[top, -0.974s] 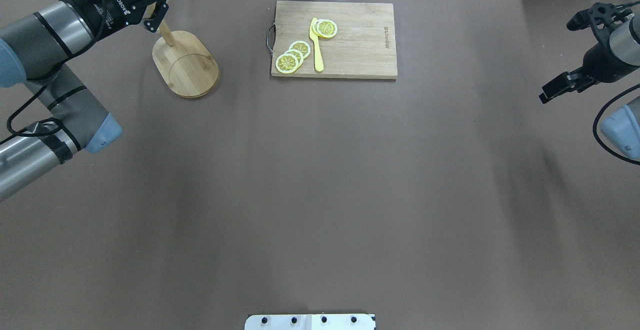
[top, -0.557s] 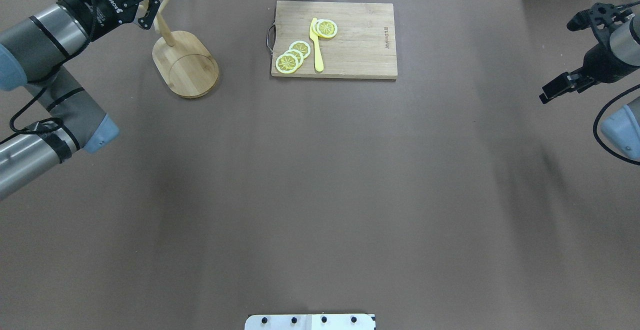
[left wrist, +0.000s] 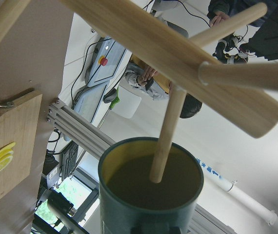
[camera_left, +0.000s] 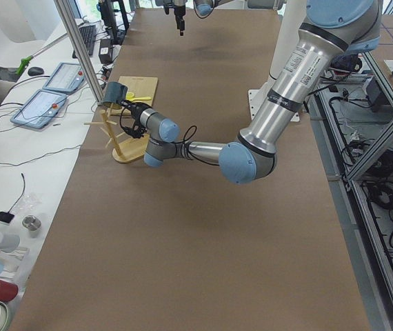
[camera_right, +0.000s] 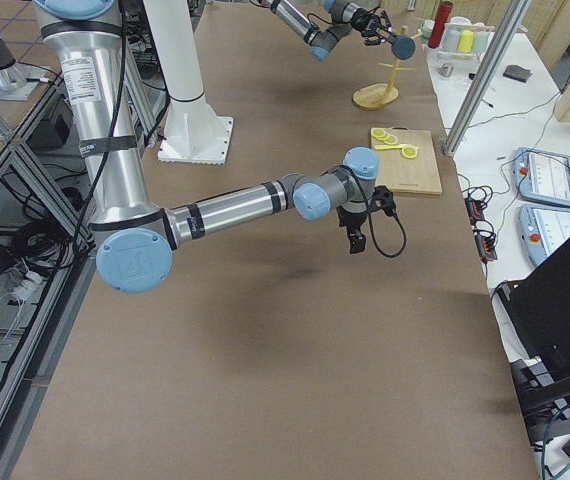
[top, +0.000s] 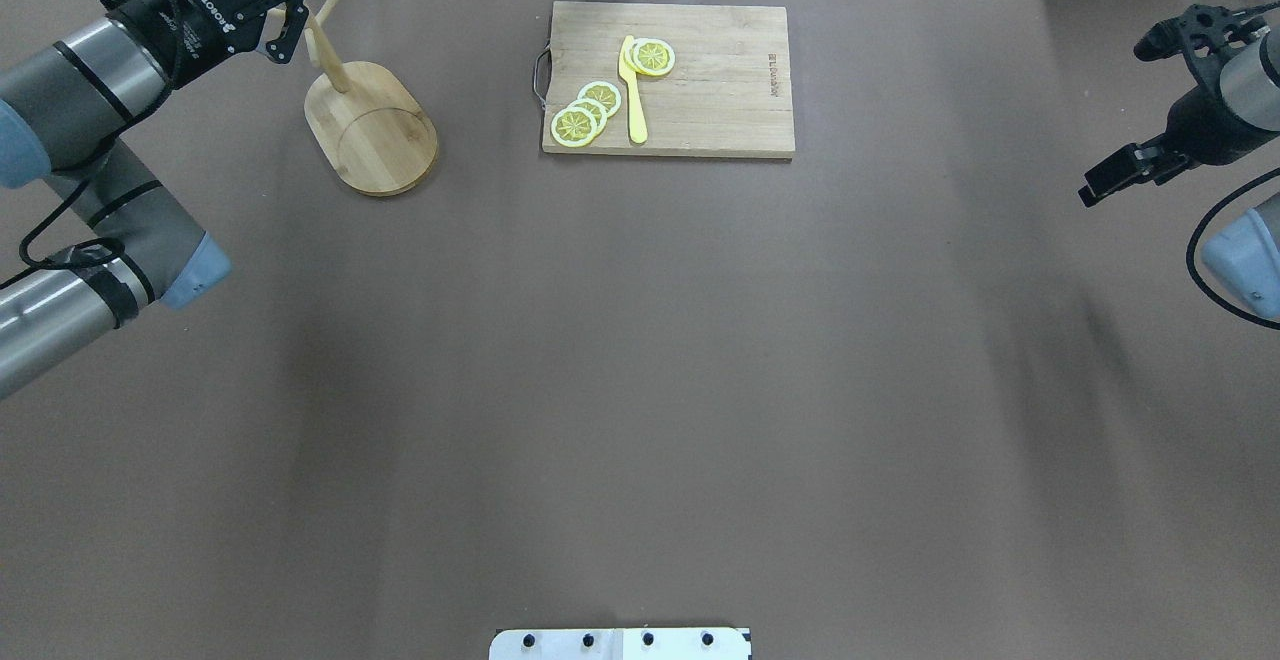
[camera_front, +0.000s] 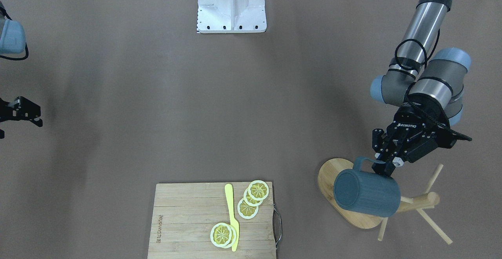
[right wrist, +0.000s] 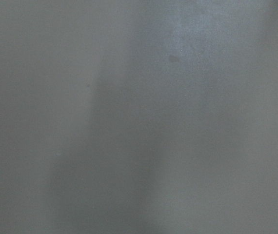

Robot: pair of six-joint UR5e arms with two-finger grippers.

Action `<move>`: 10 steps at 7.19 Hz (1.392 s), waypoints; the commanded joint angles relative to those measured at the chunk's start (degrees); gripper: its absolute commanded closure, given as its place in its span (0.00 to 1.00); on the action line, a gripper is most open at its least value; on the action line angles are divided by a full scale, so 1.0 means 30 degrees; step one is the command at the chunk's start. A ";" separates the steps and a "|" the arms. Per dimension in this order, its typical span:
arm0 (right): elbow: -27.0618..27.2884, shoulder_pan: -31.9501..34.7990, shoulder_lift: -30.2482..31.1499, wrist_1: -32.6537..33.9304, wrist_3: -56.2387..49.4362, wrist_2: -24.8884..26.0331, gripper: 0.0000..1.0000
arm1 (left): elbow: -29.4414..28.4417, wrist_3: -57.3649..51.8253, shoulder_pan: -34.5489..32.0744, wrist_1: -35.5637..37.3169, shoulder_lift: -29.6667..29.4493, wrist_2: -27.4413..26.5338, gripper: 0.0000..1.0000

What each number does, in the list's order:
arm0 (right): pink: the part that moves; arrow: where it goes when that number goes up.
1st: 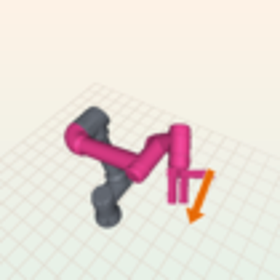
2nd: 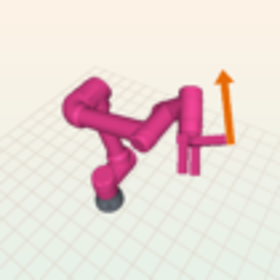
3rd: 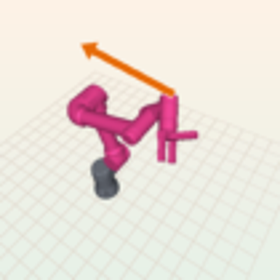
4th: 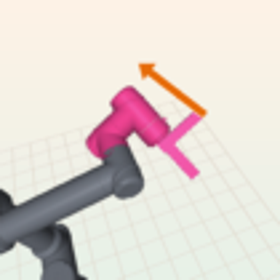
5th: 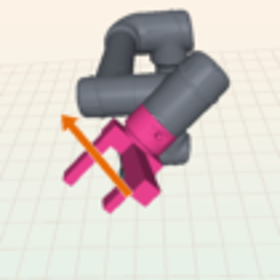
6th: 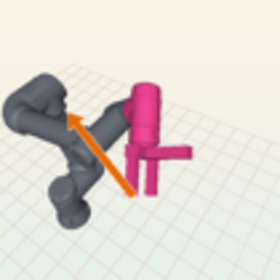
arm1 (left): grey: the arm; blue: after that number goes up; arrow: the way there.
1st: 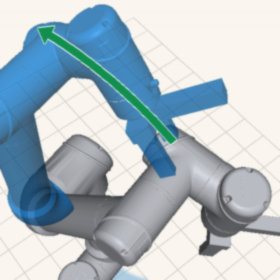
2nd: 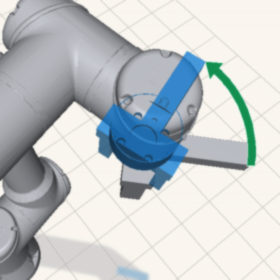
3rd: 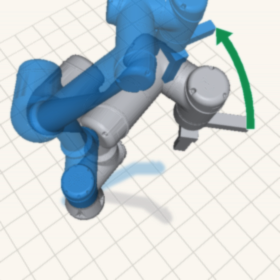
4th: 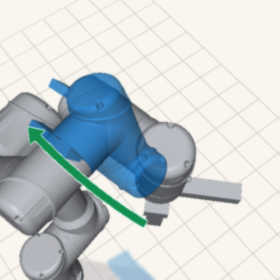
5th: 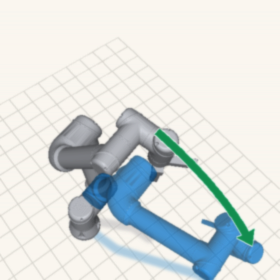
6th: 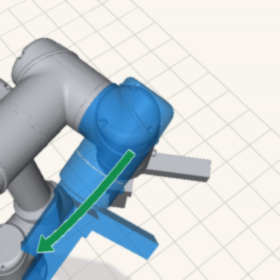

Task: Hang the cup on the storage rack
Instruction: 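Hook the mug handle onto a mug-tree peg and open the left gripper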

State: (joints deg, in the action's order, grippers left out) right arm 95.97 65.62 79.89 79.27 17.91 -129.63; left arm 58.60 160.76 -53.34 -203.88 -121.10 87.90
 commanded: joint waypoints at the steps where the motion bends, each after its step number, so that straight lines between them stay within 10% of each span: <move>1: 0.0059 -0.0020 0.0000 0.0001 0.0007 0.0026 0.00 | -0.0314 0.0843 -0.0324 -0.0009 0.0053 -0.0004 1.00; 10: 0.0557 0.0010 0.0029 0.0001 0.0095 0.0055 0.00 | -0.1633 0.1521 -0.0327 -0.1006 0.0257 0.0055 0.95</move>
State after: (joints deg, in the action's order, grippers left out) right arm 97.47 65.65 79.96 79.28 18.13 -129.47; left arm 53.73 165.31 -54.37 -206.93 -120.44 88.14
